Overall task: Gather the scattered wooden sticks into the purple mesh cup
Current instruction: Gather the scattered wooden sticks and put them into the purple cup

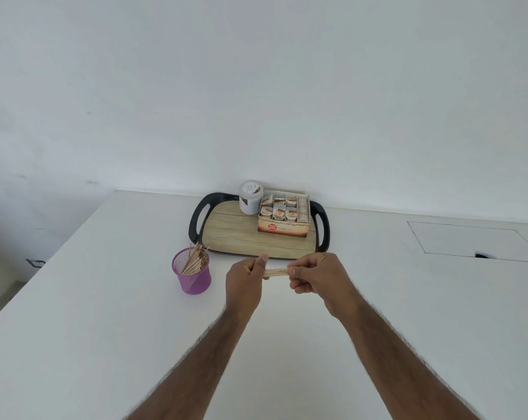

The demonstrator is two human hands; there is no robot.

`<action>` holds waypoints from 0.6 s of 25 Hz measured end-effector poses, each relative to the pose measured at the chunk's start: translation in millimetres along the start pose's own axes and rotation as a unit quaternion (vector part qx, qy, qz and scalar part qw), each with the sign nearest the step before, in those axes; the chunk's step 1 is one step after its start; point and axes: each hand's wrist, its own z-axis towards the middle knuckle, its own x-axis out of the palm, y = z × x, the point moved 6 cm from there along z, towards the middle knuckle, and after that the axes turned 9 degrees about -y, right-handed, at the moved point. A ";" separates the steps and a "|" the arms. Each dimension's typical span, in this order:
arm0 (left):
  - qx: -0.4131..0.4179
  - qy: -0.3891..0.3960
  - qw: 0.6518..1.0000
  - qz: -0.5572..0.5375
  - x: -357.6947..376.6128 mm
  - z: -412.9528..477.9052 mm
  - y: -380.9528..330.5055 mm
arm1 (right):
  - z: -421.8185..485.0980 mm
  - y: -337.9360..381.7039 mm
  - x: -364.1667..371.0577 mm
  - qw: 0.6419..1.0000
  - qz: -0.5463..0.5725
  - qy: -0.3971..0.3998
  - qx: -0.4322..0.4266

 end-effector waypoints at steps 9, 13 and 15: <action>0.085 0.119 0.940 0.308 0.6 -11.8 106.3 | 17.1 14.4 3.3 0.990 -0.125 -0.036 -0.050; 0.191 0.158 0.851 0.463 0.1 -19.4 151.2 | 28.4 48.4 51.5 0.973 -0.195 -0.005 -0.125; 0.204 0.155 0.845 0.468 0.5 -21.3 150.2 | 33.4 65.8 85.0 0.958 -0.229 0.010 -0.173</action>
